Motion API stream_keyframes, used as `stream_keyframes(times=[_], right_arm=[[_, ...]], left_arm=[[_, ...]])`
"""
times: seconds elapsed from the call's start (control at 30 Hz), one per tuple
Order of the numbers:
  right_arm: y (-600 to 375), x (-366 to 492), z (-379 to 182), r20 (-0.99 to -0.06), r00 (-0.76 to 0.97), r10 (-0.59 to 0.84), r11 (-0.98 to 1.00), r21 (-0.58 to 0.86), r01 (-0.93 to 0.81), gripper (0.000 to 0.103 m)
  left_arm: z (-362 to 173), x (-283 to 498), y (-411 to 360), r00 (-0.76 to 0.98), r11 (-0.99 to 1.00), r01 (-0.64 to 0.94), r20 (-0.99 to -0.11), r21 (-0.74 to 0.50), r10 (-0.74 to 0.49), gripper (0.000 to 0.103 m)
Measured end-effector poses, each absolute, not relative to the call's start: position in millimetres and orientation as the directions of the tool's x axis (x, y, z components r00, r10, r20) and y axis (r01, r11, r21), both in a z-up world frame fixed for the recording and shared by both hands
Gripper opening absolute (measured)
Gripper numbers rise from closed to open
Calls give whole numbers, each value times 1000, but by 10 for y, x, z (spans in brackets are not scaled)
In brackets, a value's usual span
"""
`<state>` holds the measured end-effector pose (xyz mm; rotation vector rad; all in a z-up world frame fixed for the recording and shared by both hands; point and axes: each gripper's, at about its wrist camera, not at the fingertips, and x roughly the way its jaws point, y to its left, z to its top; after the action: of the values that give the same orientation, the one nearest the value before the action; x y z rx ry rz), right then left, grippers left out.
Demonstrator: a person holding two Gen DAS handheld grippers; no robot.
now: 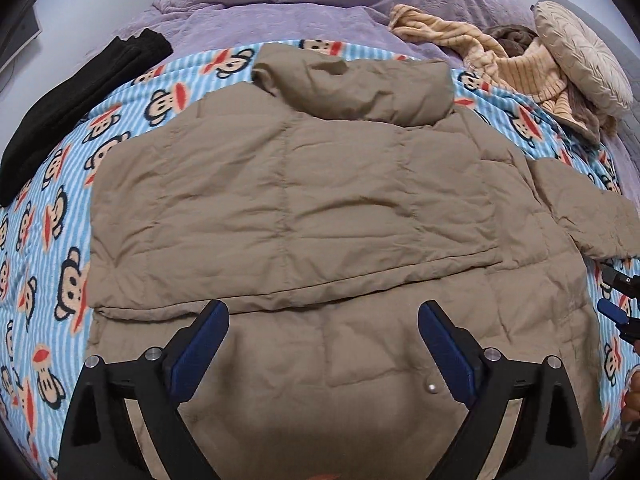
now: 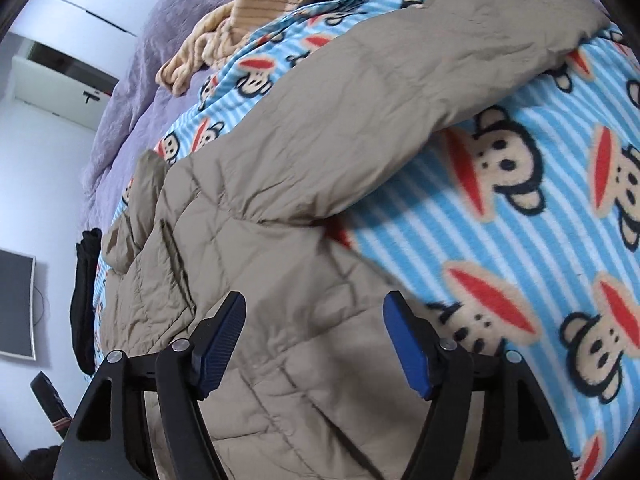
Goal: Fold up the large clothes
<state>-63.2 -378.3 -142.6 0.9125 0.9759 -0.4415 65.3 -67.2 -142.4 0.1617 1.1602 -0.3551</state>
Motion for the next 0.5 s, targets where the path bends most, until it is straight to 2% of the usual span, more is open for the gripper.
stream_keyframes(times=[0.1, 0.13, 0.17, 0.2, 0.27, 0.5], right_arm=[[-4077, -793, -1406, -846, 532, 45, 525, 473, 708, 76], [-4182, -844, -1398, -840, 541, 35, 512, 480, 712, 87], [-4284, -892, -1390, -834, 552, 21, 498, 488, 717, 92], [-4385, -944, -1383, -826, 564, 5, 483, 495, 722, 101], [-4604, -1039, -1374, -809, 587, -19, 446, 519, 729, 103], [-5332, -1191, -1427, -771, 637, -11, 315, 602, 734, 103]], left_arm=[[-1433, 608, -952, 336, 926, 373, -921, -62, -198, 96], [-1430, 599, -1036, 337, 923, 380, -920, -60, -199, 96], [-1429, 587, -1106, 338, 921, 386, -920, -58, -200, 96], [-1423, 566, -1207, 339, 919, 392, -919, -54, -199, 96], [-1423, 532, -1358, 337, 914, 401, -920, -51, -199, 103], [-1452, 452, -1824, 311, 906, 417, -927, -65, -209, 103]])
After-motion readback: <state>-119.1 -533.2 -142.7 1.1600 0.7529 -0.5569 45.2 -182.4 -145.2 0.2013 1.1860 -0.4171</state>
